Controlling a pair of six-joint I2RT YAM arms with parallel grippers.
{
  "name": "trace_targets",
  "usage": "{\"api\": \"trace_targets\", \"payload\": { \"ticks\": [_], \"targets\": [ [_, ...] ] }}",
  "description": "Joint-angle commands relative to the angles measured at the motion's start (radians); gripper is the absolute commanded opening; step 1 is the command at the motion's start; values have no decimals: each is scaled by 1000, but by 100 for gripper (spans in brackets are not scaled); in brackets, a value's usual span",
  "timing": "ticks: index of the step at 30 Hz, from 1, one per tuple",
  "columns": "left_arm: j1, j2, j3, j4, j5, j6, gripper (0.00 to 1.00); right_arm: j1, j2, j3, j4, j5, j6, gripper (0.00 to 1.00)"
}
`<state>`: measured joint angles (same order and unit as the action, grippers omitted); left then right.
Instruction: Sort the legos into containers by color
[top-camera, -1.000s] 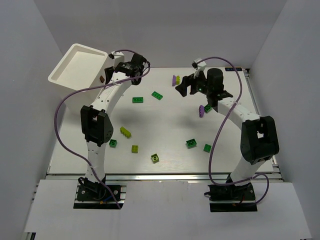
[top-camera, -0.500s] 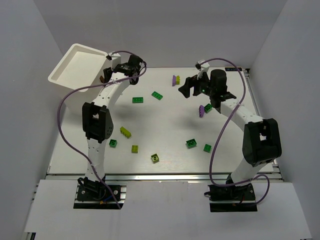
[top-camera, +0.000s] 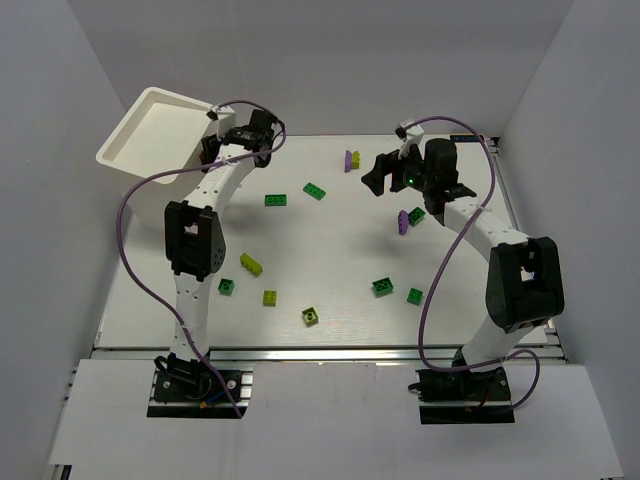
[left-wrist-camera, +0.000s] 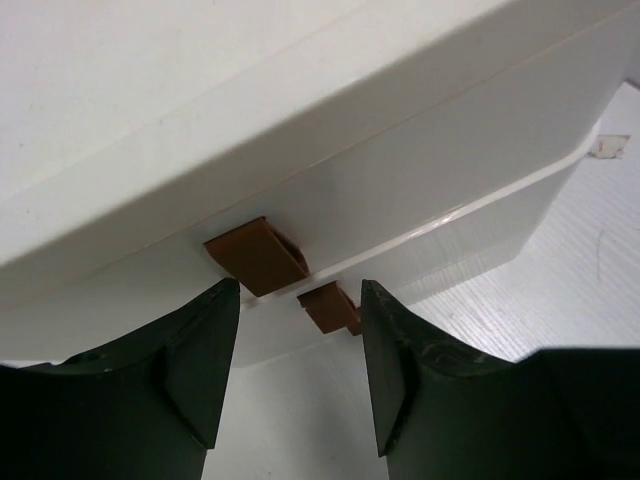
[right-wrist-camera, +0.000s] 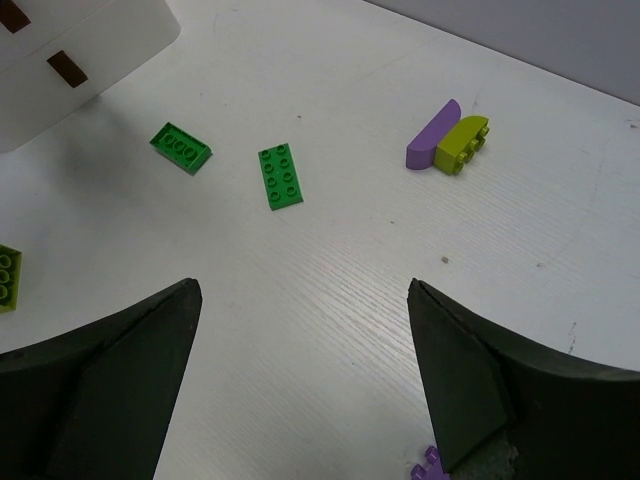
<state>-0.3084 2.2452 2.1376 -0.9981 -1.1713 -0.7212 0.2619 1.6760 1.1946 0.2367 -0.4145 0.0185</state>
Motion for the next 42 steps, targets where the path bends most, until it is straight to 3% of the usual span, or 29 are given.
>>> {"api": "trace_targets", "payload": {
  "ticks": [1, 10, 13, 16, 19, 20, 22, 31, 42],
  "targets": [
    [0, -32, 48, 85, -33, 46, 61, -7, -33, -3, 7, -4, -6, 89],
    [9, -38, 53, 144, -60, 115, 51, -9, -25, 5, 3, -4, -11, 89],
    [9, -39, 54, 144, -64, 117, 42, -12, -22, 8, 3, -6, -14, 89],
    [9, -44, 47, 147, -60, 120, 31, -13, -21, 10, 3, -6, -14, 89],
    [9, -55, 32, 153, -47, 121, 12, -18, -19, 8, 1, -4, -14, 89],
    [9, -55, 31, 153, -42, 121, 12, -19, -19, 8, 1, -4, -12, 89],
    [9, -74, 12, 161, -15, 121, 0, -18, -18, 8, 1, -3, -14, 89],
    [-55, -188, -145, 251, 151, 166, 0, -18, -10, 13, 3, -6, -14, 88],
    [-196, -242, -197, 205, 268, 143, 0, -18, -5, 8, 7, -12, -14, 88]
  ]
}}
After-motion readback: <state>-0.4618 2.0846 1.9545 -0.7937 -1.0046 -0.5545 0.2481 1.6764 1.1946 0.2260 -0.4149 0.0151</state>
